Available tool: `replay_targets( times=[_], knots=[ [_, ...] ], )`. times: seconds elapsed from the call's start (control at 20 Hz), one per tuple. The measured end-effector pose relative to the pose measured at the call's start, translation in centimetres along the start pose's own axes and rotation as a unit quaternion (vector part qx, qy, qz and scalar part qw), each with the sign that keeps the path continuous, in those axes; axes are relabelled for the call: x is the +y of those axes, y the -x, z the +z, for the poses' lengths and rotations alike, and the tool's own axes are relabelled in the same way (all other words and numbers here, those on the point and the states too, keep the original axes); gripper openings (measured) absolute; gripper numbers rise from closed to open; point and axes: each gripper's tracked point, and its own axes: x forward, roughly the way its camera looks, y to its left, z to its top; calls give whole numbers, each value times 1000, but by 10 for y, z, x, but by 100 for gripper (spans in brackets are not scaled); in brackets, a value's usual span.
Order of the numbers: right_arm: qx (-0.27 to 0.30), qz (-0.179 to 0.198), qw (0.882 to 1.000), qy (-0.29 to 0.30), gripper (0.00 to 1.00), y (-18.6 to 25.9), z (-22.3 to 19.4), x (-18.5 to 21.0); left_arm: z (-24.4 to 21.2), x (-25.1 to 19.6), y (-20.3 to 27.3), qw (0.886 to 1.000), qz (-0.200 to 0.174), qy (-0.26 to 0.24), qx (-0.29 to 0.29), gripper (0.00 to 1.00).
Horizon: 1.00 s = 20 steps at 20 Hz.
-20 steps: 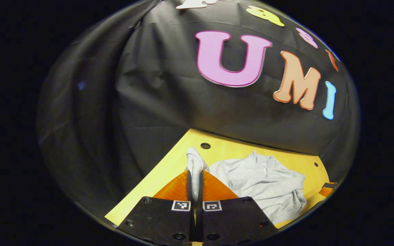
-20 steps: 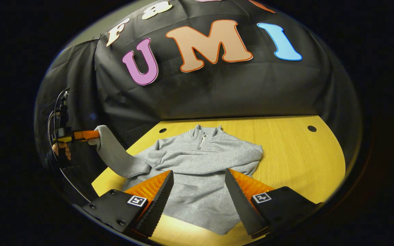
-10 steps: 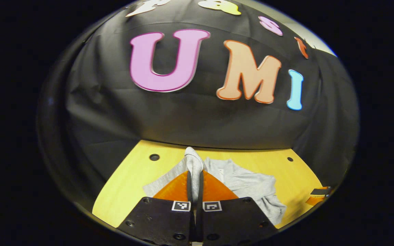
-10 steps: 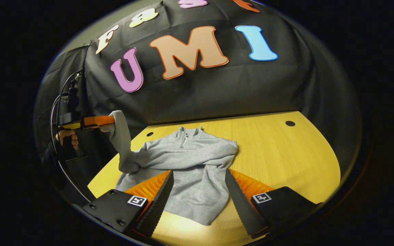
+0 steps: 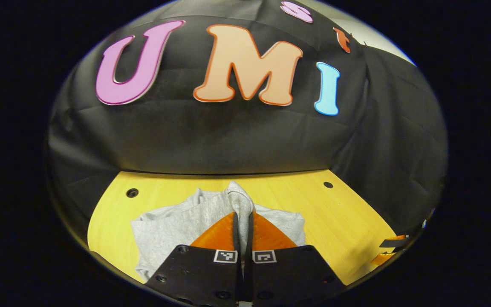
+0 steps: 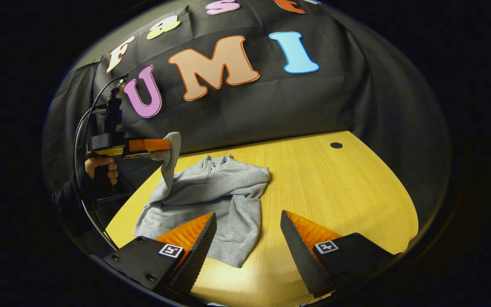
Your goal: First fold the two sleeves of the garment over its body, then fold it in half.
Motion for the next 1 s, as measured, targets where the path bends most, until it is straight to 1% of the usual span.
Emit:
replay_targets(
  times=[0.25, 0.4, 0.65, 0.8, 0.9, 0.95, 1.0],
  knots=[
    [6, -13, 1000, -14, 96, 13, -10, -20, -29, -44, -38, 999, -21, -21, 26, 0],
    [13, -17, 1000, -18, 96, 19, -22, -29, -53, -65, -57, 998, -29, -33, 53, 0],
    [22, -15, 999, -31, 96, 20, -34, -39, -94, -79, -83, 994, -15, -68, 90, 0],
    [30, -2, 999, -31, 96, 17, -39, -41, -105, -83, -95, 993, -7, -69, 93, 1],
    [33, 8, 999, -20, 96, 12, -40, -42, -98, -95, -95, 996, -18, -55, 74, 11],
    [35, 14, 999, -13, 96, 9, -39, -42, -88, -97, -94, 997, -18, -54, 58, 39],
    [38, 22, 999, -9, 96, 6, -39, -40, -79, -94, -92, 997, -9, -59, 39, 66]
  ],
)
